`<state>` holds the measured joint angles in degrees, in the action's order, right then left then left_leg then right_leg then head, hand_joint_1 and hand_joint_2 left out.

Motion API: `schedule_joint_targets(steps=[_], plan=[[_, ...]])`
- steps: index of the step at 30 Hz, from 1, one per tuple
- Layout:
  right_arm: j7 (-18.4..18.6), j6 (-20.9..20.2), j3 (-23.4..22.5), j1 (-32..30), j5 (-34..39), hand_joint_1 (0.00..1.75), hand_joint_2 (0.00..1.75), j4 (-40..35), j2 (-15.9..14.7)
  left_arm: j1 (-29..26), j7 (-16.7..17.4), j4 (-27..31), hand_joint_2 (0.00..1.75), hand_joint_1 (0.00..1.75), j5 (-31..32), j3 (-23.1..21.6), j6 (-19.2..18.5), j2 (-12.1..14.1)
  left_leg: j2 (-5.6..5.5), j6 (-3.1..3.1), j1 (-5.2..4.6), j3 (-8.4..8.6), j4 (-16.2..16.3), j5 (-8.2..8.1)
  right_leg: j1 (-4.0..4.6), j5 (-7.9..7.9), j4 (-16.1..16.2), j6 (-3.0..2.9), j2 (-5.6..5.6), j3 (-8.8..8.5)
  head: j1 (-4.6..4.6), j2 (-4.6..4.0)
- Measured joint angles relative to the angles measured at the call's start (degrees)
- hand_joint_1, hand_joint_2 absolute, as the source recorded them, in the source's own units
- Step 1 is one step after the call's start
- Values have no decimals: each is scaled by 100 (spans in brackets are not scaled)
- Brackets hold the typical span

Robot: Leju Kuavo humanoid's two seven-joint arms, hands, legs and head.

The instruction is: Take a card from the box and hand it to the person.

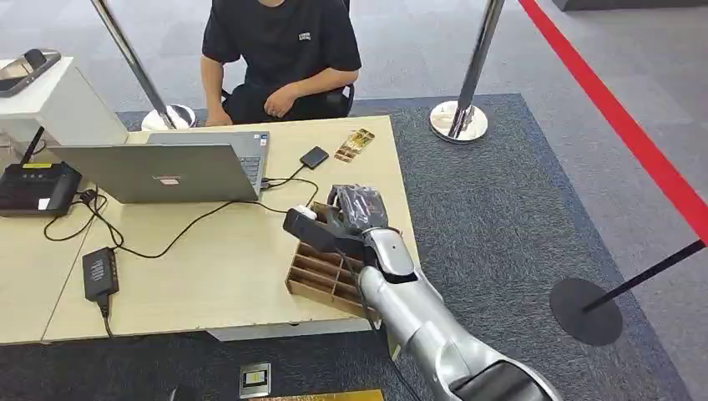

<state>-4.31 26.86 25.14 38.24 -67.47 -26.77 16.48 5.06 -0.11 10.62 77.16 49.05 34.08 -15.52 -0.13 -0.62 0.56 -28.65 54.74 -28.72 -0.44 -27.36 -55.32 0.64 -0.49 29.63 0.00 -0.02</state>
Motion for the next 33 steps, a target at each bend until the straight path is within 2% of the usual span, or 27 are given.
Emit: schedule_joint_targets(steps=[12, 16, 33], plan=[[-157, 37, 0, -24, 186, 147, 175, -192, 0, -4, 0, 0, 0, 0, 4, -2, 0, -2, 0, 0, 0, 0, 0, 0, 0, 0, 0, 0, 0, 1, -2, 0], [-240, 55, 0, -56, 275, 145, 175, -413, -4, -8, -2, 0, 0, 0, -15, 0, 11, 0, 0, 0, 0, 0, 0, 0, 0, 0, 0, 0, 0, 1, -2, 0], [-273, 0, 7, -310, 529, 143, 175, -2206, -173, -34, -35, 0, 0, 0, -105, 0, 35, 0, 0, 0, 0, -1, 0, 0, 0, 0, 0, 0, 0, 2, -2, 0]])
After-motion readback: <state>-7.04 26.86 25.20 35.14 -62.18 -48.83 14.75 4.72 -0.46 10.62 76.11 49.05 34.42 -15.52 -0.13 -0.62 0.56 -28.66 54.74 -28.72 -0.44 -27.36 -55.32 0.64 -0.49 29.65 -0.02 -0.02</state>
